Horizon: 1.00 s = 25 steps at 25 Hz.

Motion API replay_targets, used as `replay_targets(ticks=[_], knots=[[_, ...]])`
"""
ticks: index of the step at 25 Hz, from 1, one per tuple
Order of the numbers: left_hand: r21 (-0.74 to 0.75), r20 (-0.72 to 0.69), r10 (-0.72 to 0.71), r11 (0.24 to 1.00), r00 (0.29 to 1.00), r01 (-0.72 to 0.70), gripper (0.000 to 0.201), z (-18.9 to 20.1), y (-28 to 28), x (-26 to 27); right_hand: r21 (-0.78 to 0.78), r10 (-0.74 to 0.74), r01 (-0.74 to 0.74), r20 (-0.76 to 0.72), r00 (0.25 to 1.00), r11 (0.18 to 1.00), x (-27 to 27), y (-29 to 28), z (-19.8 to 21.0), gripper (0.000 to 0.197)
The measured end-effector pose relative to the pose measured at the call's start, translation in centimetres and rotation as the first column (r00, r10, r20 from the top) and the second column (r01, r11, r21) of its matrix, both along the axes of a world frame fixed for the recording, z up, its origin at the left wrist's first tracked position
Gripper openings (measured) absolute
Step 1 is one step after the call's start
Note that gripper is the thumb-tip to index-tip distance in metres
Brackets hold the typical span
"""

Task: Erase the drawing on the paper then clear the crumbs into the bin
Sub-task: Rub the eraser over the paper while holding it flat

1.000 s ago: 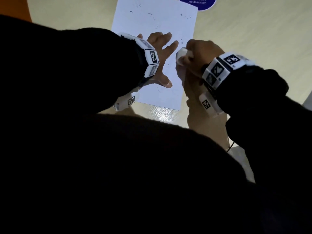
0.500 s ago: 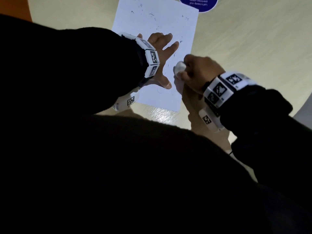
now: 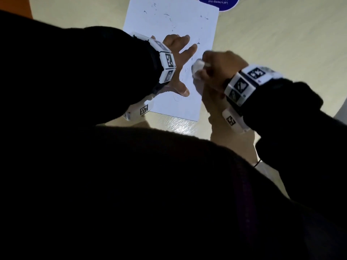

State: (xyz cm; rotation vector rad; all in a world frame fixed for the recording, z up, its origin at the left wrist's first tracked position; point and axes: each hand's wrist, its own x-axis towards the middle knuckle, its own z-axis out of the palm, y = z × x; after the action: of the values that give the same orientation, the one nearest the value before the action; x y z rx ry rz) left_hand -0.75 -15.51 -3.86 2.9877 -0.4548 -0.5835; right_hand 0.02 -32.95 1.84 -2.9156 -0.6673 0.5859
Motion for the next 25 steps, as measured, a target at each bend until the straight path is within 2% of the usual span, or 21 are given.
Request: replay_targets(ticks=[2, 6, 10, 15, 19, 22, 25], knots=[[0.009, 0.015, -0.004, 1.0, 1.0, 0.004, 0.125, 0.1, -0.1, 0.0, 0.033, -0.039, 0.038, 0.033, 0.999, 0.999, 0.9, -0.1, 0.3, 0.024], [0.015, 0.003, 0.012, 1.0, 1.0, -0.012, 0.126, 0.1, 0.1, -0.2, -0.012, 0.061, -0.061, -0.001, 0.998, 0.998, -1.9, -0.7, -0.5, 0.02], [0.027, -0.014, 0.012, 1.0, 1.0, -0.012, 0.123, 0.7, -0.4, 0.0, 0.042, -0.028, 0.027, 0.025, 0.999, 0.999, 0.7, -0.3, 0.5, 0.022], [0.016, -0.008, 0.004, 1.0, 1.0, -0.003, 0.128, 0.1, 0.0, 0.0, 0.001, 0.057, -0.057, -0.015, 0.998, 0.998, -1.4, -0.7, -0.6, 0.027], [0.023, -0.012, -0.007, 1.0, 1.0, 0.007, 0.125, 0.6, -0.2, 0.1, 0.044, -0.041, 0.041, 0.016, 0.999, 0.998, 0.8, -0.3, 0.3, 0.027], [0.027, -0.012, 0.005, 1.0, 1.0, -0.005, 0.126, 0.5, 0.0, 0.1, -0.006, 0.073, -0.073, -0.001, 0.997, 0.997, -1.3, -0.8, -0.4, 0.022], [0.036, -0.028, 0.015, 0.999, 0.999, -0.014, 0.127, 0.5, -0.3, 0.0, -0.034, 0.043, -0.044, -0.037, 0.998, 0.998, -0.7, -1.0, -0.5, 0.024]])
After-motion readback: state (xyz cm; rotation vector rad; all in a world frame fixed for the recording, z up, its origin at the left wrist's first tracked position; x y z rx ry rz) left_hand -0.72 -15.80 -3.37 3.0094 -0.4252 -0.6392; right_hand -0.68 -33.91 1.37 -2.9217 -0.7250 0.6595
